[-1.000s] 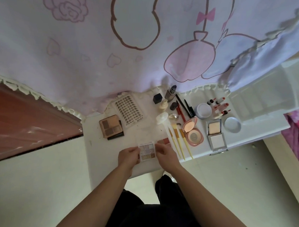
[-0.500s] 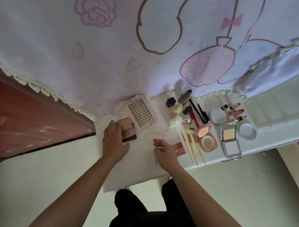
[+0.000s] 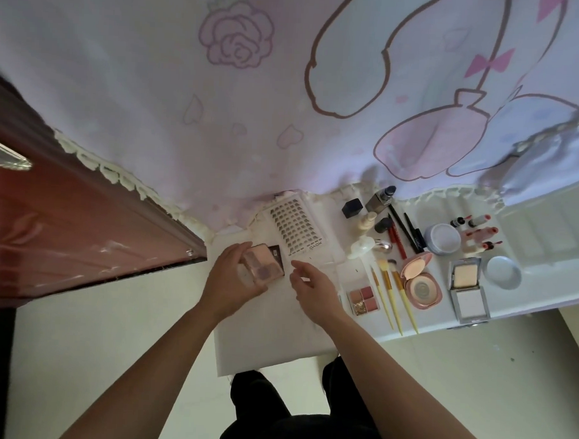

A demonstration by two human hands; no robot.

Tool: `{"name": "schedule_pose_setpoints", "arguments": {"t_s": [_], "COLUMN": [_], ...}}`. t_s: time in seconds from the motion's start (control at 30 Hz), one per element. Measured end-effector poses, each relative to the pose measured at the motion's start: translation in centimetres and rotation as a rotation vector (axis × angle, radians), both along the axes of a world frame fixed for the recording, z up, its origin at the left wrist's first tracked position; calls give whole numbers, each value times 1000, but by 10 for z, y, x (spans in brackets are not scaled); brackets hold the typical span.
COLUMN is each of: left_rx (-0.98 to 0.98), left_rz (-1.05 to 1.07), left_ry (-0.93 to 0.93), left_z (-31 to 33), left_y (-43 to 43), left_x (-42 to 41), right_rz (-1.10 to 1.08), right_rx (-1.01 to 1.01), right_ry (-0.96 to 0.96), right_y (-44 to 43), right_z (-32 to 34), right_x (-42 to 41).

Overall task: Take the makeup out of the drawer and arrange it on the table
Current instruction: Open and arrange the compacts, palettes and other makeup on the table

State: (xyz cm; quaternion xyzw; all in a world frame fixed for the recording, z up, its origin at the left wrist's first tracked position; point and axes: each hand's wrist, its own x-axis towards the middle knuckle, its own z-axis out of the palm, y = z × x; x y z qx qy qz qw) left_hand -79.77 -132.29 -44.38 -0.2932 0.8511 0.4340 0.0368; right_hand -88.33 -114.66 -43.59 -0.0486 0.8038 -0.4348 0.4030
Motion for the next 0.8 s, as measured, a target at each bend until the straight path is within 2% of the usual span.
{"name": "schedule_pose_setpoints", "arguments": {"t_s": [0.1,0.27,0.47,0.63,0.8], "left_rx": [51,49,-74,-57,-15], "left_rz": [18,-46,-215,-267,-269], "left_ry": [68,141,179,244,169], "left_z": [28,70,107,120,122], "left_y": [6,12,21,33,55], "left_x": [7,11,15,15,10], "right_rz": [-31,3,84,101,63], "right_rx": [-102,-312,-370,-428,-425], "right_ry": [-53,-267,-246,-265,-234], "right_y": [-6,-3,9,22,38], "right_z": [19,50,72,82,87], "right_x": [-1,-3,-6,-7,-8]}}
